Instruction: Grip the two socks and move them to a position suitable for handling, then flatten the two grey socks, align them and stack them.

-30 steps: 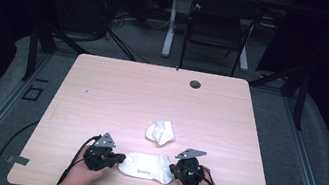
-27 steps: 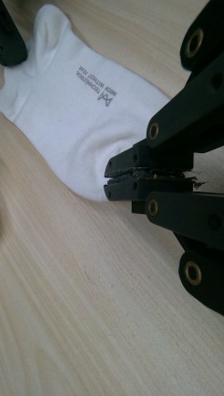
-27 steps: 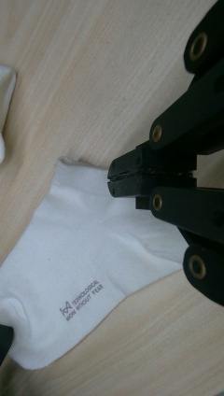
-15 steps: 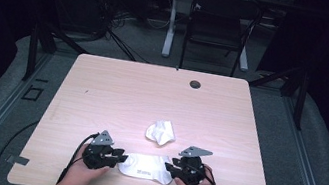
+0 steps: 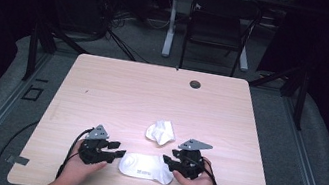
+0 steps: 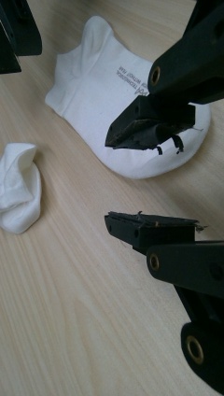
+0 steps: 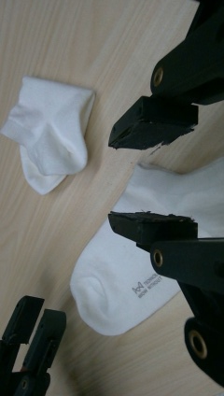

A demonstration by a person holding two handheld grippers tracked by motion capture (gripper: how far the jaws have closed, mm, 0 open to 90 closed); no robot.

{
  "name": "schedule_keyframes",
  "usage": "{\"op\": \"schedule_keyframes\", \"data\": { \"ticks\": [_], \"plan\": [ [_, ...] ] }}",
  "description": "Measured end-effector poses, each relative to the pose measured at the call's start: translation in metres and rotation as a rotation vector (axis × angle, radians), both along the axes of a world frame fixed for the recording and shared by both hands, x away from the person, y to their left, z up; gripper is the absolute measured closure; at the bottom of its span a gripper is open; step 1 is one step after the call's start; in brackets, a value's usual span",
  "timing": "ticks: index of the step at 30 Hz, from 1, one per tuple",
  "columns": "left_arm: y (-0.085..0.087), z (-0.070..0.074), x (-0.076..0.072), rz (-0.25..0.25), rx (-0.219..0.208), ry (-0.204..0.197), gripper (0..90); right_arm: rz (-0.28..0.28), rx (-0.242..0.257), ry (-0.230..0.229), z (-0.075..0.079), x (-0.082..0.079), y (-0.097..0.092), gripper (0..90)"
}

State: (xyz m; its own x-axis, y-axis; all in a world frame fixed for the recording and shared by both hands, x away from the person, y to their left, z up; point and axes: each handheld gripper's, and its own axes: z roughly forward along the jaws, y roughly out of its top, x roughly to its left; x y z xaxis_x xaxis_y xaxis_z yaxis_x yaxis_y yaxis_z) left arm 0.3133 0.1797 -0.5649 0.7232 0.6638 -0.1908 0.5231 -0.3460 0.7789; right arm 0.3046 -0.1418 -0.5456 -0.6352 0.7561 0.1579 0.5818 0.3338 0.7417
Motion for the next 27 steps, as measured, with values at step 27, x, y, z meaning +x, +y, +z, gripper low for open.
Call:
{"op": "schedule_keyframes", "data": {
  "ticks": [27],
  "plan": [
    [-0.005,0.020,0.028,0.048,0.000,-0.028,51.8,0.035,-0.121,-0.031,0.006,0.065,0.050,61.5]
  ]
}}
